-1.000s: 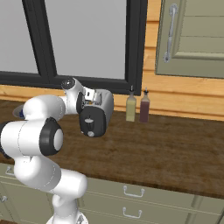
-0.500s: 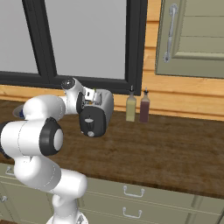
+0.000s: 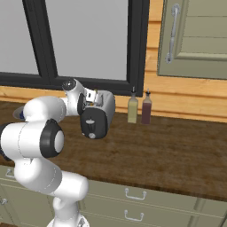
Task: Start the toaster. Once the lever pops up, take the bread to the plate on the dining counter.
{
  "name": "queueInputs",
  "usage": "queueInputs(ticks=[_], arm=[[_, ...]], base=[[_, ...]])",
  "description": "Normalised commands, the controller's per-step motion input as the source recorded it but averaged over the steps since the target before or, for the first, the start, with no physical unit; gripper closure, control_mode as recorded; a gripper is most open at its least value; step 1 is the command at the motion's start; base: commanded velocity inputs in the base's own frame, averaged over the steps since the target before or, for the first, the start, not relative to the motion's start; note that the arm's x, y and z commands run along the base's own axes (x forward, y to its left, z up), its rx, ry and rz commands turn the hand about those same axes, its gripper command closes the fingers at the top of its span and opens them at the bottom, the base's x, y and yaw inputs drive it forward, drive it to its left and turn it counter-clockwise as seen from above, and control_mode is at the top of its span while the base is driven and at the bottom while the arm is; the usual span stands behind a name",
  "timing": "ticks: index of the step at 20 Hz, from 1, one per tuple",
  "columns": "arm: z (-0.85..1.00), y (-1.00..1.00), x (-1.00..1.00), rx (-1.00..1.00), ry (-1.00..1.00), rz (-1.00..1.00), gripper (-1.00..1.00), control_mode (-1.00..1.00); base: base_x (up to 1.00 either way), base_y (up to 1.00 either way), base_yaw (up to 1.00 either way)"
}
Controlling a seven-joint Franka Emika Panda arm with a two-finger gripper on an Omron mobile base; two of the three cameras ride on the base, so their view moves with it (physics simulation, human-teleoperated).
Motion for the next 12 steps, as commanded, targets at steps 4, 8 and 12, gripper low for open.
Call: queueInputs(ticks=[4,8,12], arm=[[0.0,0.0,0.0,0.0,0.0,0.0,-1.0,-1.0],[0.0,0.0,0.0,0.0,0.0,0.0,-1.0,-1.0],[0.0,0.0,0.0,0.0,0.0,0.0,-1.0,-1.0]], base=[[0.0,0.0,0.0],[0.0,0.0,0.0],[0.0,0.0,0.0]])
